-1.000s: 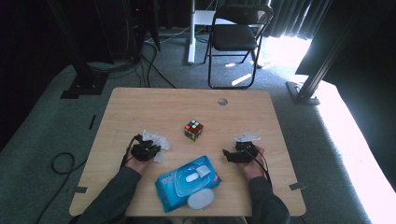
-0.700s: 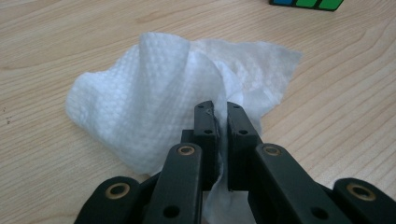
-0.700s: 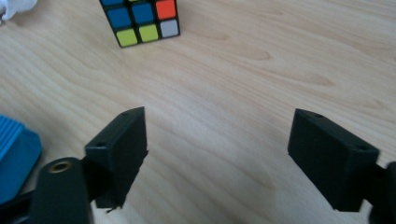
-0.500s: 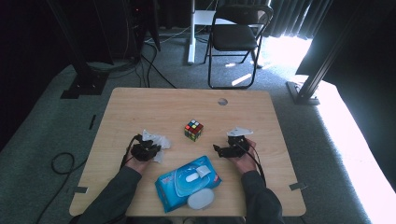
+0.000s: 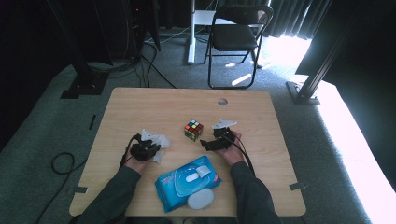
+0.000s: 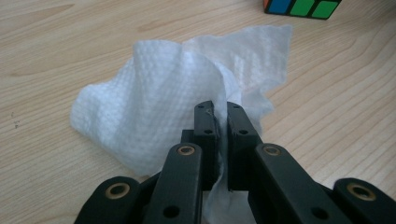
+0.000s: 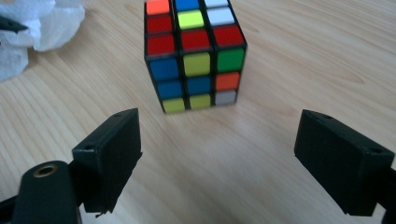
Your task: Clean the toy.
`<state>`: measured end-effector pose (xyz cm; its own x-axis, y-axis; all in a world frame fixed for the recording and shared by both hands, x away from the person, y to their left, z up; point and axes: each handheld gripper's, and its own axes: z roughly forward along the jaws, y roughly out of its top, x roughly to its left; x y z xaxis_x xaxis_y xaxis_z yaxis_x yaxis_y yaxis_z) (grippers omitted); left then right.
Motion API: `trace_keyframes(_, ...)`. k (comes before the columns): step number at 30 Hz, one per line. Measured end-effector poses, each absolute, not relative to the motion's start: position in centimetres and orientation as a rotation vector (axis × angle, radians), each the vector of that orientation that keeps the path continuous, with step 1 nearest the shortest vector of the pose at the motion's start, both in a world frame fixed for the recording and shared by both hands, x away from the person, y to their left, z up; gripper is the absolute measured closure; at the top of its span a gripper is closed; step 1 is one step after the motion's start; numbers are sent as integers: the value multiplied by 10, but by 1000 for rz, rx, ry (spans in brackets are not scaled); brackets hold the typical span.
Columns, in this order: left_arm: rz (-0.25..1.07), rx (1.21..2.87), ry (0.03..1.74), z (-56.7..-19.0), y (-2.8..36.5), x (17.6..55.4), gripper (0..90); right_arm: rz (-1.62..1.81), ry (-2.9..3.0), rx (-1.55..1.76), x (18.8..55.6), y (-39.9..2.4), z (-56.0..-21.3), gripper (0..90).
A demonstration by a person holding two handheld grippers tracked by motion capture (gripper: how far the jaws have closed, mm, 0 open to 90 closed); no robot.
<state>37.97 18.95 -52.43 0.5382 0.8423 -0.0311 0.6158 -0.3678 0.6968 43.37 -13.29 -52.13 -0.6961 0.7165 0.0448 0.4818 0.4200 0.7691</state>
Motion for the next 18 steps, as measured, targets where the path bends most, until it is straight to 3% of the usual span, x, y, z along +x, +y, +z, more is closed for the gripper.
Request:
trace_keyframes(13, 422, 2112, 1163, -523, 189, 379, 856, 1190, 2441, 913, 460, -98, -520, 149)
trace_keyframes(18, 419, 2109, 1155, -521, 189, 377, 856, 1141, 2457, 889, 467, -90, -528, 208)
